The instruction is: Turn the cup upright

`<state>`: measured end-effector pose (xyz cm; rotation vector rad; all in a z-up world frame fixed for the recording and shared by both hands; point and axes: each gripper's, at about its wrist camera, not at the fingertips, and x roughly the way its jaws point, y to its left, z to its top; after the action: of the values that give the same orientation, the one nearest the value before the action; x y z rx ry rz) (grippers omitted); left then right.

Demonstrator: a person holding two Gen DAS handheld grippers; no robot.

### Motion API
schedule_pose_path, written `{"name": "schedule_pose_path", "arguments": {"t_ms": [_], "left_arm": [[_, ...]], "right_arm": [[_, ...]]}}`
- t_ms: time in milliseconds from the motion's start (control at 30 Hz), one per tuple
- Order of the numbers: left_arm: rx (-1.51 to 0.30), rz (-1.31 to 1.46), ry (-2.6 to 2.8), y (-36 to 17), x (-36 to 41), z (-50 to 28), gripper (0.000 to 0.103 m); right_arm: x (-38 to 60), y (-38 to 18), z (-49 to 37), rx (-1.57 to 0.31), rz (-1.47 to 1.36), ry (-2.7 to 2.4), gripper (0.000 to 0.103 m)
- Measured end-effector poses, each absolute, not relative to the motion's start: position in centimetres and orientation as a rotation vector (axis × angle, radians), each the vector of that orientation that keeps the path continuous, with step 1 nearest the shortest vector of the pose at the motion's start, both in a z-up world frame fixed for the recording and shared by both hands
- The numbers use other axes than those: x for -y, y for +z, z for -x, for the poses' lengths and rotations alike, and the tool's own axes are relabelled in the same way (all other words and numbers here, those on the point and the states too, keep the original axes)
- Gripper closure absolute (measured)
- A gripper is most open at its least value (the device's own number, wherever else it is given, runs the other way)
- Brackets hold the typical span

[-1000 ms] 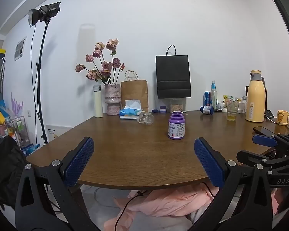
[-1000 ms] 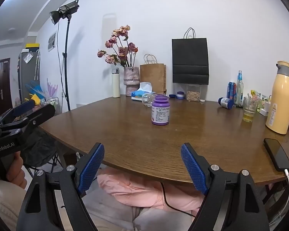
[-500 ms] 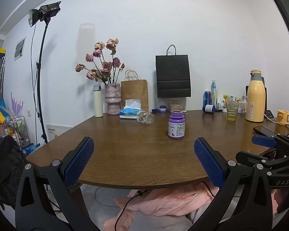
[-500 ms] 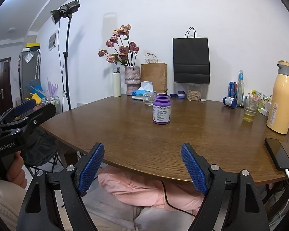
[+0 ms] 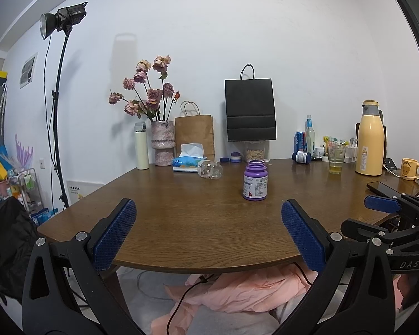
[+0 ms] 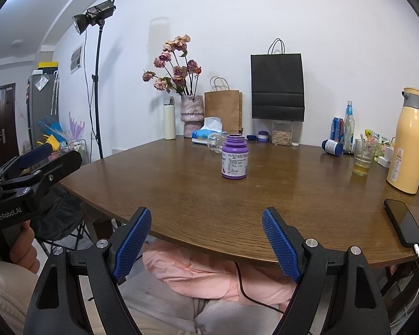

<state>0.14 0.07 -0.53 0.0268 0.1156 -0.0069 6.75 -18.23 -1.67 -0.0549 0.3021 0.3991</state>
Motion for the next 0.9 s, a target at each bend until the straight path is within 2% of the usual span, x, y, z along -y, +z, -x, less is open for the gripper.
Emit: {"name": "schedule_pose_path", "arguments": {"t_ms": [900], "left_arm": [[-0.117,-0.028,-0.009,-0.36,-0.14,-0.09,0.0]], "right_arm": [[18.13,-1.79,-6.77,-0.302,0.053,0.398,0.017]]}}
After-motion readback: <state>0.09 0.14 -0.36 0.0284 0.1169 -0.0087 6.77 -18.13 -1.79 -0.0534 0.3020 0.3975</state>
